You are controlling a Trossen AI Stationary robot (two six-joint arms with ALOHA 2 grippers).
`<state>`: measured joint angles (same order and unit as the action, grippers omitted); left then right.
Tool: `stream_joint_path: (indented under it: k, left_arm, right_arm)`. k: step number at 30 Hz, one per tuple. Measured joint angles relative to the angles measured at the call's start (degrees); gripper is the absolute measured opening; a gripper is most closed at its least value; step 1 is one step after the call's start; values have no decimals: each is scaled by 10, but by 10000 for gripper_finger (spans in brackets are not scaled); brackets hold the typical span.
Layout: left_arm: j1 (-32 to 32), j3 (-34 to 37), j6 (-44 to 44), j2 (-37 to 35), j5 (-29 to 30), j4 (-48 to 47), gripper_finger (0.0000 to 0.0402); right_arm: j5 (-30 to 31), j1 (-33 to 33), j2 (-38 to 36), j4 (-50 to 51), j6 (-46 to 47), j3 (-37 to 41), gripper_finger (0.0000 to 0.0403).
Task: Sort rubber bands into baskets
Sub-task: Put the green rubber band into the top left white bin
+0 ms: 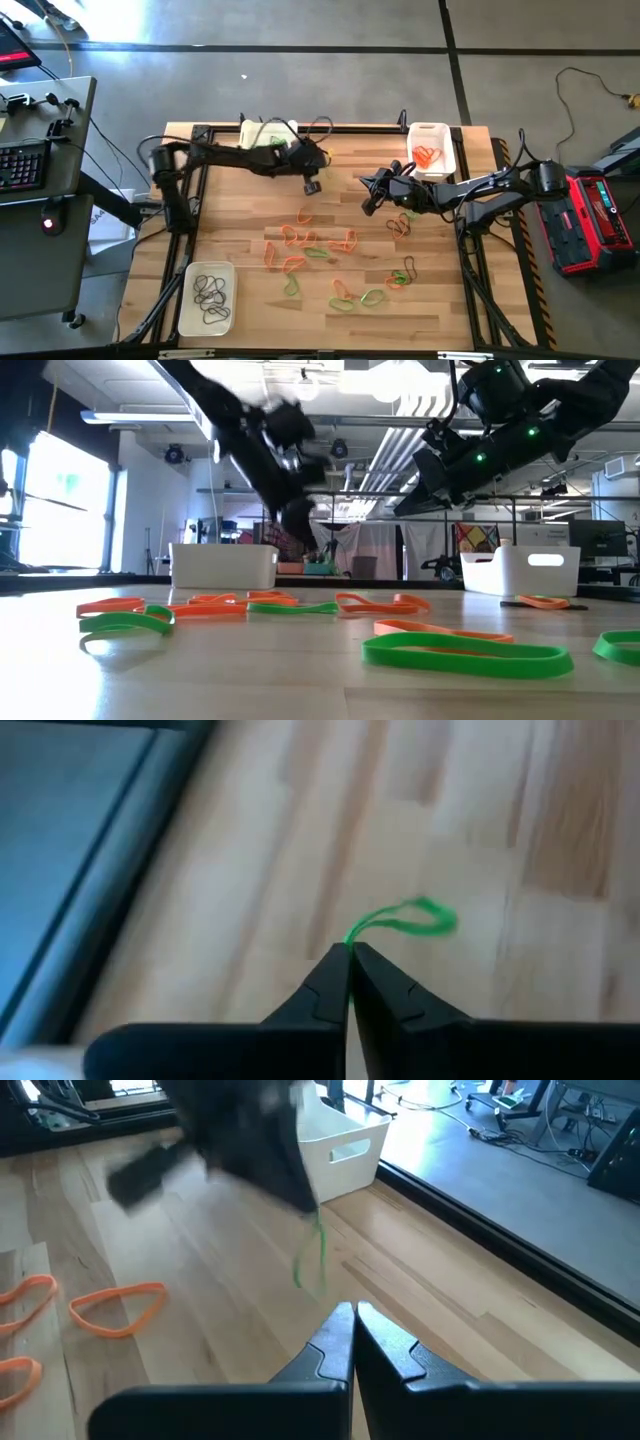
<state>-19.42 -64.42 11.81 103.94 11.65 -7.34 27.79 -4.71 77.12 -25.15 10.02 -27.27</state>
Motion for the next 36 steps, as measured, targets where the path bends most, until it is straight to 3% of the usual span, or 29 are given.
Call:
stream_joint_path:
  k: [8, 12, 16, 25, 36]
  left_arm:
    - [-32, 0, -52, -151, 109, -110, 1]
    - [-73, -1, -94, -189, 155, -182, 0]
    - [-122, -1, -104, -184, 119, -219, 0]
    - [-197, -1, -86, -99, 68, -233, 7]
    - [-181, 0, -81, -104, 49, -254, 104]
  right_arm:
    - [0, 0, 0, -9, 1, 0, 0]
    - [0, 0, 0, -9, 4, 0, 0]
    - [0, 0, 0, -21, 0, 0, 0]
    - [0, 0, 0, -22, 2, 0, 0]
    - [-3, 0, 0, -25, 0, 0, 0]
